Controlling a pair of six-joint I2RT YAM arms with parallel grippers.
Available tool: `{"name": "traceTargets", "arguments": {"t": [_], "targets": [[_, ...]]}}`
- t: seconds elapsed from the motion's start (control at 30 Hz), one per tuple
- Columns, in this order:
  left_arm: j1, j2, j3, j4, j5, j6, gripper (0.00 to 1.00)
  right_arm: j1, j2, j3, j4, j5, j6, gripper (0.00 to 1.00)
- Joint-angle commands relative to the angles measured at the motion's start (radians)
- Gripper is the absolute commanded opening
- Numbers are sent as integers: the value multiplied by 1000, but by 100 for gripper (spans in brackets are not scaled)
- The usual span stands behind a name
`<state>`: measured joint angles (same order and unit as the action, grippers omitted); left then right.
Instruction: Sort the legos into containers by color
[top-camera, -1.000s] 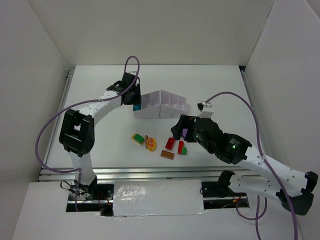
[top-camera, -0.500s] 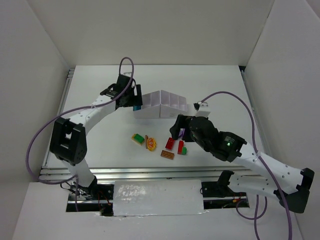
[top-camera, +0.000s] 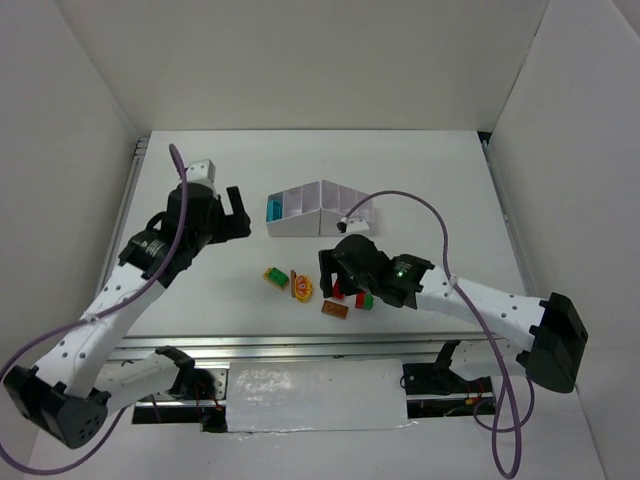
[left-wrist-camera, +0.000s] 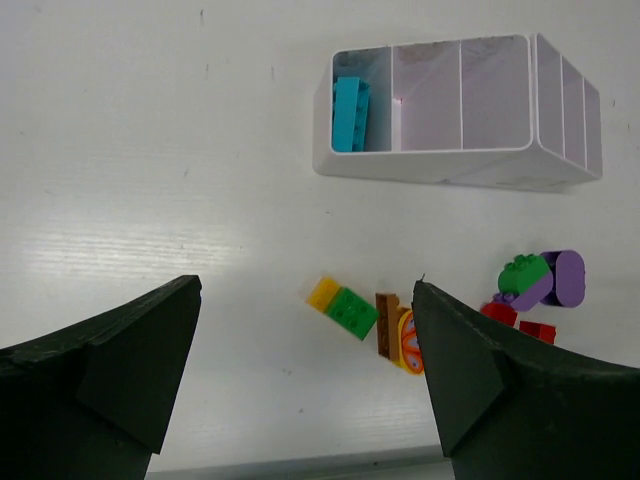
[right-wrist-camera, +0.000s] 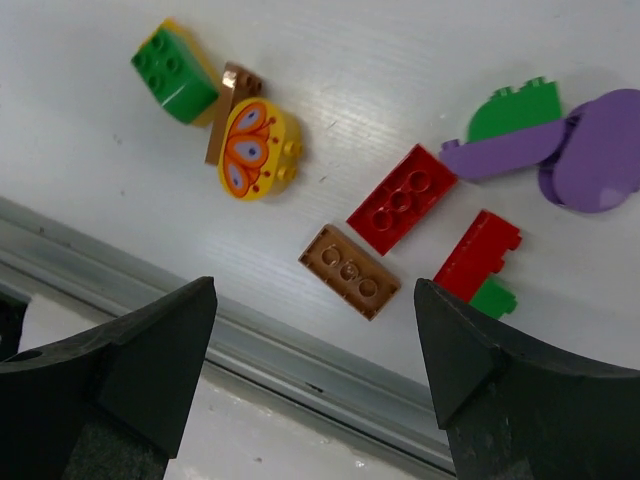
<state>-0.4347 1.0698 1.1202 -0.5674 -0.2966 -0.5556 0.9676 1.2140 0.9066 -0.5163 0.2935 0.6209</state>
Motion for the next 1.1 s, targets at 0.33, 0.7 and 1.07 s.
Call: {"name": "traceTargets", "arguments": {"t": [0.33, 0.7, 1.07], "targets": [[-13, -329, -200, -92, -33, 33, 99, 31, 85, -5, 110, -104, -20, 84], [-2, -349, -209, -114, -99, 0, 100, 77, 355, 207, 16, 70, 152, 82], [2, -327, -207, -109, -78, 13, 100, 86, 519, 339, -18, 84, 161, 77]]}}
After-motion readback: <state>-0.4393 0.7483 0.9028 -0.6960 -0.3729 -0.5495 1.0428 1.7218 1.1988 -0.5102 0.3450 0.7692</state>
